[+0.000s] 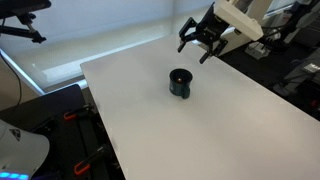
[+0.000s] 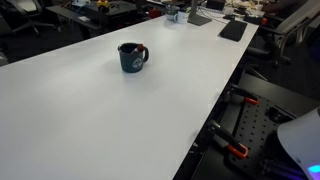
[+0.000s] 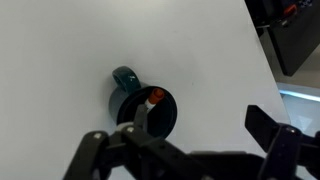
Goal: Remove the marker from the cup
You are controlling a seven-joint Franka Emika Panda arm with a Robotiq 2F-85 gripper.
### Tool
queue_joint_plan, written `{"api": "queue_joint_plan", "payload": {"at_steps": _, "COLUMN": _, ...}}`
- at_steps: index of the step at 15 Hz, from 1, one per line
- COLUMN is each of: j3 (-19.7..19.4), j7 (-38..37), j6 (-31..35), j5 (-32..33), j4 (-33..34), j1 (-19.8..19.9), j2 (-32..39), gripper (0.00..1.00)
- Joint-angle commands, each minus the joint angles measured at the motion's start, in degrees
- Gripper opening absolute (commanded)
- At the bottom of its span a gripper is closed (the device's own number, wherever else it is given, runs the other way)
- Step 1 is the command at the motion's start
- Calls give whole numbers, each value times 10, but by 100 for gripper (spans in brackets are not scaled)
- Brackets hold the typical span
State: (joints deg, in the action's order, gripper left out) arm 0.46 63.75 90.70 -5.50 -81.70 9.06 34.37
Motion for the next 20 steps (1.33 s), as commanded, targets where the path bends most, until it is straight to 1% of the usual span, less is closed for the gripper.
{"api": "queue_joint_plan", "payload": {"at_steps": 1, "j3": 4, "j7": -14, "j6": -27, "j5": 20, "j4": 30, "j1": -5, "j2": 27, "gripper": 100}}
{"api": "queue_joint_plan", "payload": {"at_steps": 7, "j3": 12, "j7": -4, "j6": -51, "j5": 32, "j4": 47, "j1": -5, "j2": 60, "gripper": 100}}
{"api": "queue_joint_plan", "payload": {"at_steps": 8, "j3": 11, "j7": -4, "j6": -26, "j5": 28, "j4": 22, "j1": -1, "j2": 46, "gripper": 100}}
{"api": "queue_joint_plan", "payload": {"at_steps": 16, "j3": 11, "j7": -4, "j6": -25, "j5": 28, "j4": 23, "j1": 1, "j2": 52, "gripper": 100}}
{"api": "queue_joint_plan", "payload": {"at_steps": 20, "j3": 8, "j7": -17, "j6": -43, "j5": 42, "j4": 46, "j1": -8, "j2": 69, "gripper": 100}}
